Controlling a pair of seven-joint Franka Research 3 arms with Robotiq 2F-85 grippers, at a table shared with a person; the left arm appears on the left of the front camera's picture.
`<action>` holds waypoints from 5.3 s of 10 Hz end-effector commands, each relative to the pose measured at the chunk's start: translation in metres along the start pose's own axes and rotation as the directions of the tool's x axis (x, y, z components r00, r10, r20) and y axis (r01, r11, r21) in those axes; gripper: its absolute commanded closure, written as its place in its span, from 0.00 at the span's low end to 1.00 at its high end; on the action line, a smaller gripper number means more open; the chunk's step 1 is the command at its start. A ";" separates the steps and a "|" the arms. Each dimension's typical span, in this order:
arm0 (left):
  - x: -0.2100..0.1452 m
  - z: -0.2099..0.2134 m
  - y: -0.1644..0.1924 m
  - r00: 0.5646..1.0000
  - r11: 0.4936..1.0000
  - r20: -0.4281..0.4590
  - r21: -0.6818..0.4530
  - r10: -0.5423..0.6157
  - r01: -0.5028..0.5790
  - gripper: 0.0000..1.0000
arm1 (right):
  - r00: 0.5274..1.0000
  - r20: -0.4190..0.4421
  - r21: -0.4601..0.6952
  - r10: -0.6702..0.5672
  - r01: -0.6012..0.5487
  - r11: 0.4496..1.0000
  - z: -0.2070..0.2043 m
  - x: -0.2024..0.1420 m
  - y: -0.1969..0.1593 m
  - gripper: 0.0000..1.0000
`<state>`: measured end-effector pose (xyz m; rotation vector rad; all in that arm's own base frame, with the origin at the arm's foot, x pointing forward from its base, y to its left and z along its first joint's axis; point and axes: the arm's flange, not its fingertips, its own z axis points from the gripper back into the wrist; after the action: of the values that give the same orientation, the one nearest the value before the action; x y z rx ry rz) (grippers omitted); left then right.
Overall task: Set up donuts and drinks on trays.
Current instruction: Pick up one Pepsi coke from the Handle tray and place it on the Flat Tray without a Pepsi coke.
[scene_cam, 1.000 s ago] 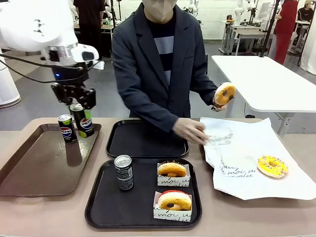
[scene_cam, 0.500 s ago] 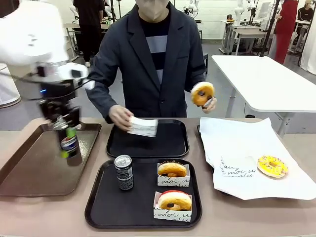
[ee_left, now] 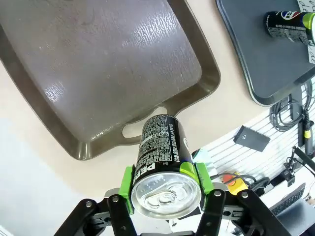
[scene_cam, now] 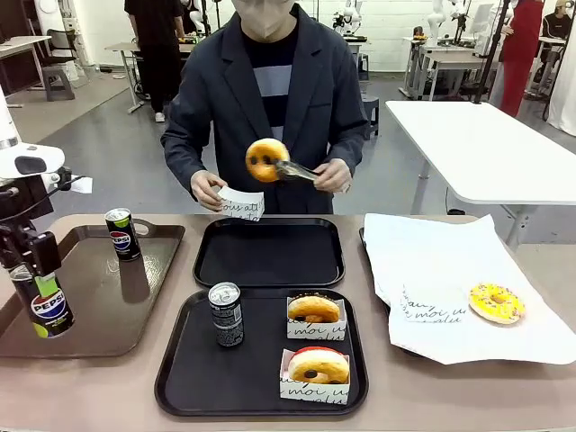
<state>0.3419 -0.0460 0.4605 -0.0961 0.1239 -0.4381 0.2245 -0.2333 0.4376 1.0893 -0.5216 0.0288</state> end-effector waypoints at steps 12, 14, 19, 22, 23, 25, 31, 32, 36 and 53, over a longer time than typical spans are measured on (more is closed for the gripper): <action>0.004 -0.002 0.001 1.000 1.000 -0.009 0.000 -0.002 0.002 0.41 | 1.000 0.027 0.026 0.016 -0.017 1.000 -0.001 0.002 0.000 0.00; 0.002 -0.005 0.001 1.000 1.000 -0.015 -0.004 0.000 0.000 0.41 | 1.000 0.027 0.026 0.016 -0.017 1.000 -0.001 0.002 0.000 0.00; 0.069 0.073 -0.063 0.990 0.991 0.098 0.095 -0.104 0.095 0.41 | 1.000 0.027 0.026 0.016 -0.017 1.000 -0.001 0.002 0.000 0.00; 0.133 0.079 -0.085 0.982 0.985 0.163 0.158 -0.099 0.073 0.41 | 1.000 0.027 0.026 0.016 -0.017 1.000 -0.001 0.002 0.000 0.00; 0.148 0.072 -0.083 0.984 0.988 0.161 0.144 -0.082 0.059 0.41 | 1.000 0.027 0.026 0.016 -0.017 1.000 -0.001 0.002 0.000 0.00; 0.132 0.074 -0.088 0.981 0.987 0.158 0.128 -0.114 0.095 0.41 | 1.000 0.027 0.026 0.016 -0.017 1.000 -0.001 0.002 0.000 0.00; 0.148 0.082 -0.095 0.970 0.989 0.224 0.133 -0.098 0.069 0.41 | 1.000 0.027 0.026 0.016 -0.017 1.000 -0.001 0.002 0.000 0.00; 0.162 0.090 -0.101 0.958 0.988 0.262 0.134 -0.112 0.079 0.41 | 1.000 0.027 0.026 0.016 -0.017 1.000 -0.001 0.002 0.000 0.00; 0.218 0.098 -0.117 0.948 0.994 0.308 0.099 -0.079 0.051 0.41 | 1.000 0.027 0.026 0.016 -0.017 1.000 -0.001 0.002 0.000 0.00; 0.061 0.100 -0.057 0.952 0.978 0.226 0.059 -0.207 0.199 0.41 | 1.000 0.027 0.026 0.016 -0.017 1.000 -0.001 0.002 0.000 0.00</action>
<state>0.3885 -0.1178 0.5560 -0.1154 -0.1218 -0.6368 0.2250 -0.2334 0.4367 1.0904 -0.5194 0.0288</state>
